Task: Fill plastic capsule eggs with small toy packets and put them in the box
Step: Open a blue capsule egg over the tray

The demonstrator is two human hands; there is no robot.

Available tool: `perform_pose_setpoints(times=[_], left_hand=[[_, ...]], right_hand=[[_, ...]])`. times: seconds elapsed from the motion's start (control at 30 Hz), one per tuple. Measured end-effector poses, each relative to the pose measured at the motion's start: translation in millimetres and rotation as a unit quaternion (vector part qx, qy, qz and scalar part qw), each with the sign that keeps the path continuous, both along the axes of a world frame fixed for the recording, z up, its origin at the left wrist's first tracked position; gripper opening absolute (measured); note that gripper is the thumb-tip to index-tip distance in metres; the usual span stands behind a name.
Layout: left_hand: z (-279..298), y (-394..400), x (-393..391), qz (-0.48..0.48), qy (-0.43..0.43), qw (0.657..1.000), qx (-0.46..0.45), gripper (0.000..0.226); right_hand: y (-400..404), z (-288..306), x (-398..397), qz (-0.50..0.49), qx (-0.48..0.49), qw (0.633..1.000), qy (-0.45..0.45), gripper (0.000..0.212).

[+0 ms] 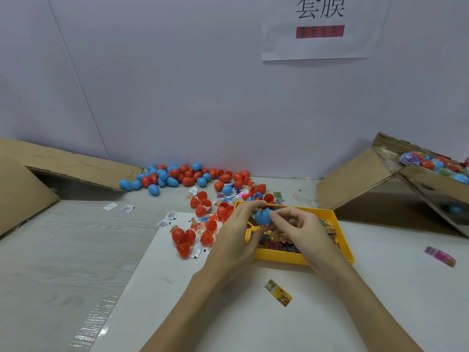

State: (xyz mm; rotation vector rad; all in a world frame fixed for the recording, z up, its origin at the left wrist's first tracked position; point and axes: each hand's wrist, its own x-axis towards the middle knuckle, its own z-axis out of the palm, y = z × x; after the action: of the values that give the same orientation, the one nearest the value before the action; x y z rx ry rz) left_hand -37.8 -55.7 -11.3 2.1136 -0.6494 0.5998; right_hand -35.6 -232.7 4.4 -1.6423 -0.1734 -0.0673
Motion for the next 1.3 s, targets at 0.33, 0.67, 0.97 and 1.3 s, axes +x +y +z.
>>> perform_pose_setpoints(times=[0.33, 0.67, 0.97, 1.3], left_hand=[[3, 3, -2, -0.001, 0.012, 1.0, -0.007, 0.043], [-1, 10, 3, 0.04, 0.029, 0.999, -0.001, 0.027], [3, 9, 2, 0.036, 0.0, 0.999, 0.011, 0.035], [6, 14, 3, 0.106, 0.028, 0.994, -0.024, 0.031]], right_hand=[[-2, -2, 2, 0.015, -0.001, 1.0, -0.016, 0.017], [0, 0, -1, 0.02, -0.028, 0.999, -0.039, 0.02], [1, -3, 0, -0.008, -0.016, 0.998, -0.052, 0.021], [16, -8, 5, -0.074, -0.358, 0.928, -0.071, 0.002]])
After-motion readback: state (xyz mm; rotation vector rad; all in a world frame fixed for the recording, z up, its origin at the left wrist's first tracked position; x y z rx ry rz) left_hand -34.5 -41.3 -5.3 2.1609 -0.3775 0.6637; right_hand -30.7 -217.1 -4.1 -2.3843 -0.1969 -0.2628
